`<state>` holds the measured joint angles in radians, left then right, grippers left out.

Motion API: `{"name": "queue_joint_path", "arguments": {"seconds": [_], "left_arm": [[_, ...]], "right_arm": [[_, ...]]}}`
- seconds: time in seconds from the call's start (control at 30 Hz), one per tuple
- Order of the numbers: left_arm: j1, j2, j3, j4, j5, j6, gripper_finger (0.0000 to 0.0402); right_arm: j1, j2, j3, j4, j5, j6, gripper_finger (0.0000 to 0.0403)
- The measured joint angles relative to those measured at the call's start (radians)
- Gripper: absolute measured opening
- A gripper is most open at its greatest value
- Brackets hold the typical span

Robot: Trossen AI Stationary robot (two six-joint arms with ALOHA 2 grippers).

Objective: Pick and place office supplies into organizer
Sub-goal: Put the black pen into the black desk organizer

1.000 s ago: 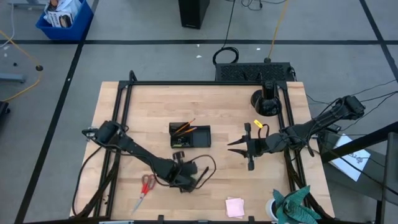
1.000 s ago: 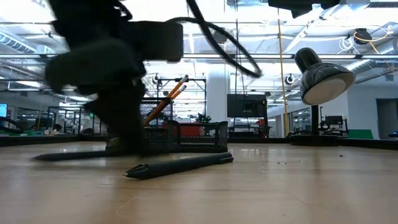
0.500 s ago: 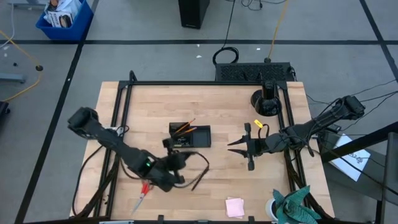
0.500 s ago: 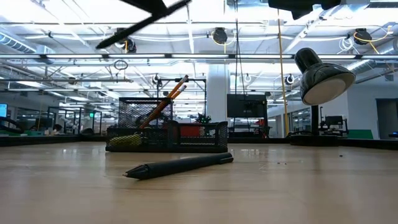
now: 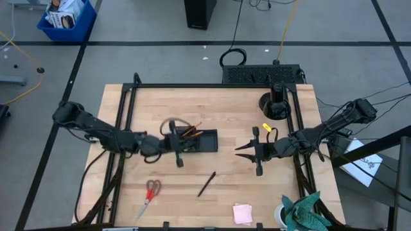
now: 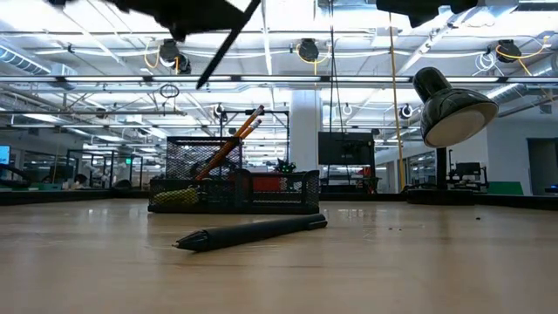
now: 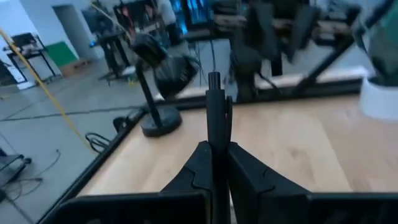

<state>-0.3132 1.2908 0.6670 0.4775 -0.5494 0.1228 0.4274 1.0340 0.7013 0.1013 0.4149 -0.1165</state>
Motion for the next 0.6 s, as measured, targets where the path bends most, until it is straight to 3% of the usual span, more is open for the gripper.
{"name": "queue_joint_path", "arguments": {"seconds": [0.27,0.6], "left_arm": [[0.189,-0.015,-0.135,0.133,0.19,-0.001,0.0024],[0.356,-0.016,-0.28,0.285,0.324,-0.042,0.0024]], "right_arm": [[0.0,0.0,0.0,0.0,0.0,-0.002,0.0073],[-0.001,0.0,0.0,0.003,0.002,-0.013,0.0073]]}}
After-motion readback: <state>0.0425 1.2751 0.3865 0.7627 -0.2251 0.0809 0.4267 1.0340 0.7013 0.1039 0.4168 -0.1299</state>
